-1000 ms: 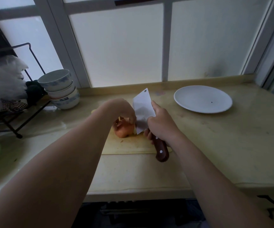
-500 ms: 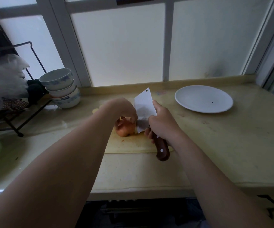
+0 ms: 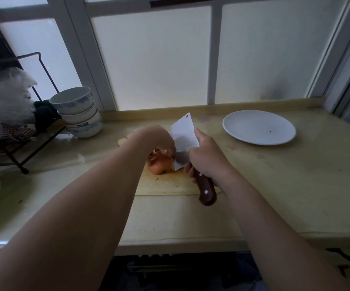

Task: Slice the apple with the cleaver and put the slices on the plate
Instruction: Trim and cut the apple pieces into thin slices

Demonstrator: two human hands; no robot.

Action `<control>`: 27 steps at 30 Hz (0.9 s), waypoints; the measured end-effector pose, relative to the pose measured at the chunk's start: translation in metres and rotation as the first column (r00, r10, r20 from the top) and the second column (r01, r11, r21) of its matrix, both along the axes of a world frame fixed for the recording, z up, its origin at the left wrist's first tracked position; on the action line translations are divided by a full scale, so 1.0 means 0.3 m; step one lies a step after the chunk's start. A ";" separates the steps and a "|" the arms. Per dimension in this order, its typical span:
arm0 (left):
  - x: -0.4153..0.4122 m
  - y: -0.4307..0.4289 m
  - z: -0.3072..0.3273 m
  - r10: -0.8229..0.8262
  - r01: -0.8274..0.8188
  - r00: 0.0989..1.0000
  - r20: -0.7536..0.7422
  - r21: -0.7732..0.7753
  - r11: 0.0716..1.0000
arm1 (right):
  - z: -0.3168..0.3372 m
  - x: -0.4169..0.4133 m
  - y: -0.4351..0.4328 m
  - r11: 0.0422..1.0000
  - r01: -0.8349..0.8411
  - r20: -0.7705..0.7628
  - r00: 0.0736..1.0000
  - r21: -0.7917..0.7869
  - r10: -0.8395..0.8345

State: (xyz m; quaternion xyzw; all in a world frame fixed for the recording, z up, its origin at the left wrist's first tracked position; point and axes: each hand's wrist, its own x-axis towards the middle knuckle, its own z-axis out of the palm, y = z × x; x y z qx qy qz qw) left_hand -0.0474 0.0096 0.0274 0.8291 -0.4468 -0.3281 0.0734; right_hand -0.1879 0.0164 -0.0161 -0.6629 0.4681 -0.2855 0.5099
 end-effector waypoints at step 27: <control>0.009 -0.009 -0.003 -0.083 0.082 0.996 0.043 0.024 0.996 | 0.033 0.030 0.019 0.994 -0.097 -0.196 0.977 -0.042 0.087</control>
